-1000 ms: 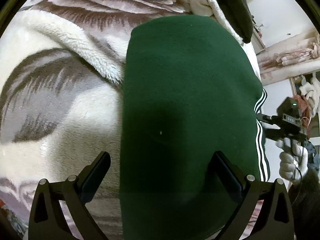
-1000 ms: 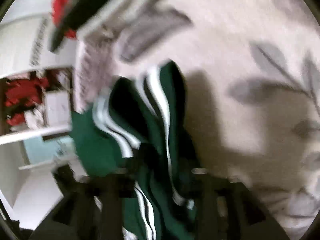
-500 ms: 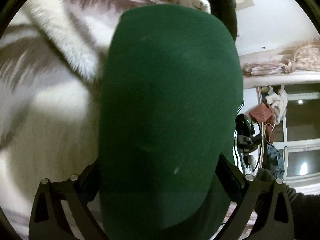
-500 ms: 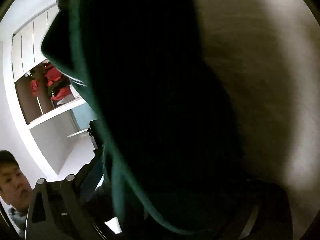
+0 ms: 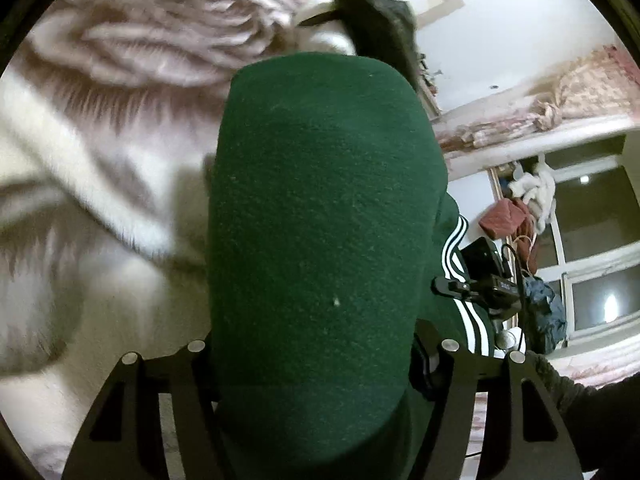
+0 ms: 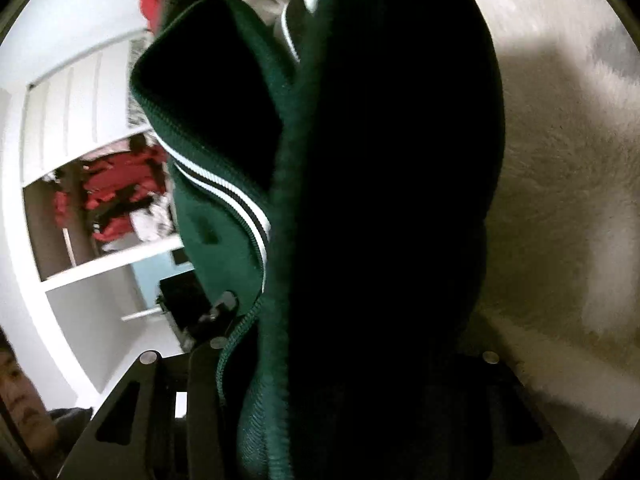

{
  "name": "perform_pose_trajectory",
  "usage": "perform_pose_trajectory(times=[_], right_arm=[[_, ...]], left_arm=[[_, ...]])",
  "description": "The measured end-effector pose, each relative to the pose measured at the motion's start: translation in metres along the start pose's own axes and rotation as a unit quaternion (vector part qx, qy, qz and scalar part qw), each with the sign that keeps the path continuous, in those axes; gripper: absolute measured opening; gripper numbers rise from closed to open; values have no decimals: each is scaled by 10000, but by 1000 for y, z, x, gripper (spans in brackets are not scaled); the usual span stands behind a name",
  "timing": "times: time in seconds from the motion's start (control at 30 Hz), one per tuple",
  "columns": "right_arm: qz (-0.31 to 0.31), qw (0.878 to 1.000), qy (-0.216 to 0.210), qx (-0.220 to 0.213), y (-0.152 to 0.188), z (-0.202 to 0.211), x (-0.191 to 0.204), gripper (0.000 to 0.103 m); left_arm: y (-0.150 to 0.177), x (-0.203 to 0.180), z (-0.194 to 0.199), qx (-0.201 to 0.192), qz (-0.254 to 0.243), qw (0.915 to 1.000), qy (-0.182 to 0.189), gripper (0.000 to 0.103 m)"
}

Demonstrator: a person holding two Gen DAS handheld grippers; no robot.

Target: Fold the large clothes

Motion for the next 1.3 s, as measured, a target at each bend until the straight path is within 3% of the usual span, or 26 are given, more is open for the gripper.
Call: perform_pose_trajectory(times=[0.2, 0.43, 0.57, 0.77, 0.93, 1.1, 1.2, 1.3], right_arm=[[153, 9984, -325, -441, -19, 18, 65, 49], [555, 9938, -425, -866, -69, 55, 160, 49], [836, 9889, -410, -1160, -121, 78, 224, 49], [998, 9826, -529, -1477, -238, 85, 302, 49], [885, 9848, -381, -1447, -347, 43, 304, 49], [319, 9925, 96, -1175, -441, -58, 242, 49], [159, 9938, 69, -1098, -466, -98, 213, 49], [202, 9931, -154, -1145, -481, -124, 208, 49]], left_arm=[[-44, -38, 14, -86, -398, 9990, 161, 63], [-125, -109, 17, -162, -796, 9957, 439, 63], [-191, -147, 9, -246, -1046, 9923, 608, 63], [-306, -183, -28, -344, -1351, 9876, 717, 63], [-379, -143, -101, -110, -1183, 9915, 531, 63], [-389, -39, -194, 513, -693, 9963, 4, 65], [-392, -3, -214, 575, -477, 9971, 129, 74], [-392, 7, -218, 589, -474, 9969, 240, 78]])
Point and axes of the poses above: each gripper's, at about its wrist camera, not at the fingertips, and z roughly against the way its jaws point, x to its left, y to its underside, the point moved 9 cm from there along -z, roughly the way its jaws point, and after that the axes turned 8 degrees about -x, right-handed, at the moved point
